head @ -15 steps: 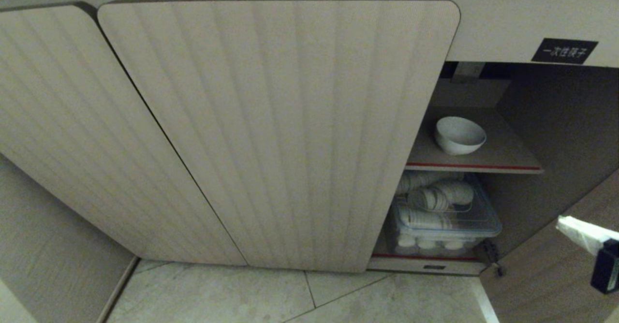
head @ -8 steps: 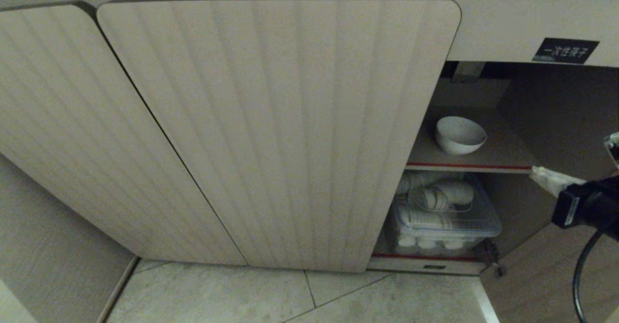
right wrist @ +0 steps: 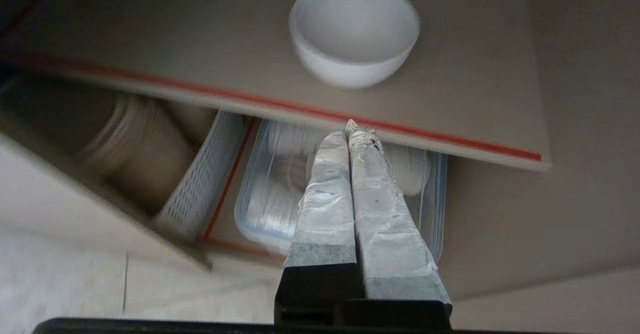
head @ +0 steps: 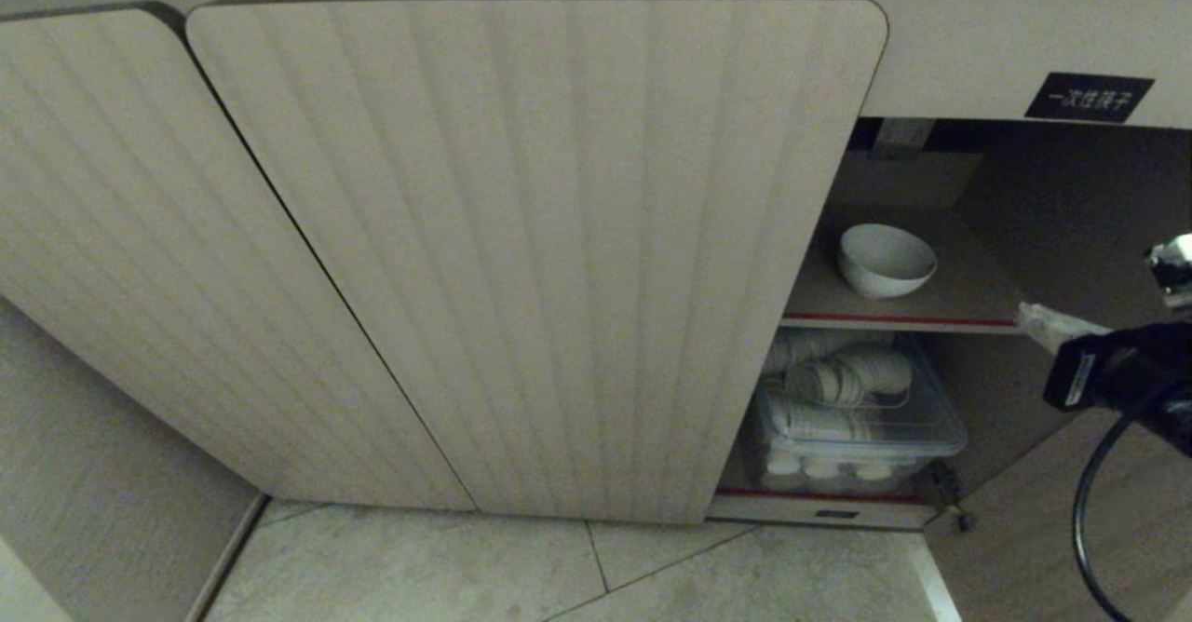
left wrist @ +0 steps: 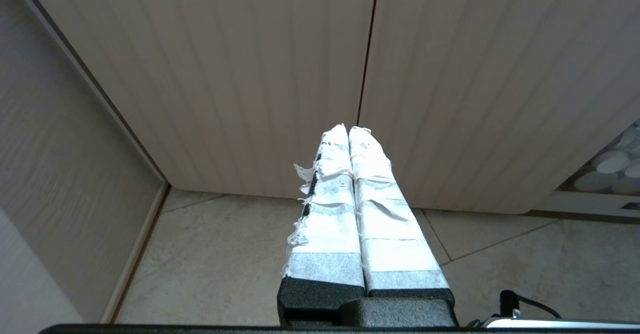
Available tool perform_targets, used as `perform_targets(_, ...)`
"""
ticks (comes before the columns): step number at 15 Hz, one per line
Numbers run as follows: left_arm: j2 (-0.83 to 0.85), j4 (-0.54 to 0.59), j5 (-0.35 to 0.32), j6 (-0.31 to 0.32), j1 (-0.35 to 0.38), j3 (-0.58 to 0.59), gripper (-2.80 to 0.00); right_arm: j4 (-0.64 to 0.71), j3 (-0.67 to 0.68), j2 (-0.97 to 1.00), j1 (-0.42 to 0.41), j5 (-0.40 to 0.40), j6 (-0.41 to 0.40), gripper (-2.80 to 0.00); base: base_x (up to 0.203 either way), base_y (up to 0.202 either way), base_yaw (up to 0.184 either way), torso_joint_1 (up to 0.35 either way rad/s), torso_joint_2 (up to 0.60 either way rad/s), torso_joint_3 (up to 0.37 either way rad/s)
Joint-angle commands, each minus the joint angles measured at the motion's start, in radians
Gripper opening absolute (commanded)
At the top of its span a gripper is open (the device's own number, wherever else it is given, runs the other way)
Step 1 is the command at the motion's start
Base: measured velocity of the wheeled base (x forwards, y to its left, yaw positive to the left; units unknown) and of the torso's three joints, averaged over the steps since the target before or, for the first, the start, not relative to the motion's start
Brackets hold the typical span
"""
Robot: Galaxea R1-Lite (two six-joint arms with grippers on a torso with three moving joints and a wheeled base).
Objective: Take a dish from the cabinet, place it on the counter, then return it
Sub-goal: Take the bowl from the cabinet
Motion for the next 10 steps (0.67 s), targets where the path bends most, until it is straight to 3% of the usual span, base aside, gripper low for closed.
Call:
perform_targets(1, 0.000, 0.000, 0.000, -0.001, 0.000, 0.000, -2.80, -0.031, -0.024, 0.085, 0.000, -0.032, 0.024, -2.80, 0.000, 0.000, 0.000, 0.000, 0.00, 0.000)
perform_targets(4, 0.000, 0.000, 0.000, -0.001, 0.000, 0.001, -2.80, -0.058, -0.101, 0.167, -0.001, -0.065, 0.097, -2.80, 0.000, 0.000, 0.000, 0.000, 0.00, 0.000)
perform_targets(10, 0.000, 0.000, 0.000, -0.001, 0.000, 0.001, -2.80, -0.047, -0.231, 0.238, -0.006, -0.069, 0.108, -2.80, 0.000, 0.000, 0.000, 0.000, 0.00, 0.000)
